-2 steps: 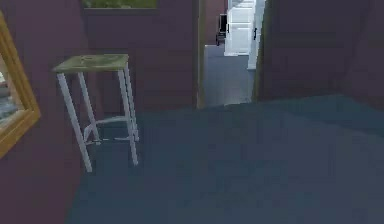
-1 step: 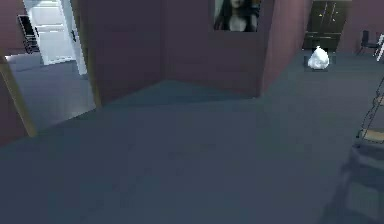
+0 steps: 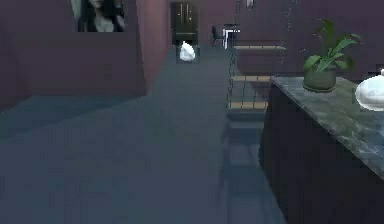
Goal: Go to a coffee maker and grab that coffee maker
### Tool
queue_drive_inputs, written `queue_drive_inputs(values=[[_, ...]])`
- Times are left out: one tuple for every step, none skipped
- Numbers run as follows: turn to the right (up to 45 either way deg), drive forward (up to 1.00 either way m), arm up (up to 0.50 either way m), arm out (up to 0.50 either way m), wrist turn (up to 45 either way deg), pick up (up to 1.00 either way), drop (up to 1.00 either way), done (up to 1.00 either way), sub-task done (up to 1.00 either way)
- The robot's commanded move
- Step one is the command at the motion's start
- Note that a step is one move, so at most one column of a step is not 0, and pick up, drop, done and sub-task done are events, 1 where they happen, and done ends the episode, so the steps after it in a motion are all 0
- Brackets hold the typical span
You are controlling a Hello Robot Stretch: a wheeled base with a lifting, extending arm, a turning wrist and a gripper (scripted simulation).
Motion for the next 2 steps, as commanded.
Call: queue_drive_inputs(values=[[45.0,0.00,0.00,0.00,0.0,0.00,0.00,0.00,0.00],[45.0,0.00,0.00,0.00,0.0,0.00,0.00,0.00,0.00]])
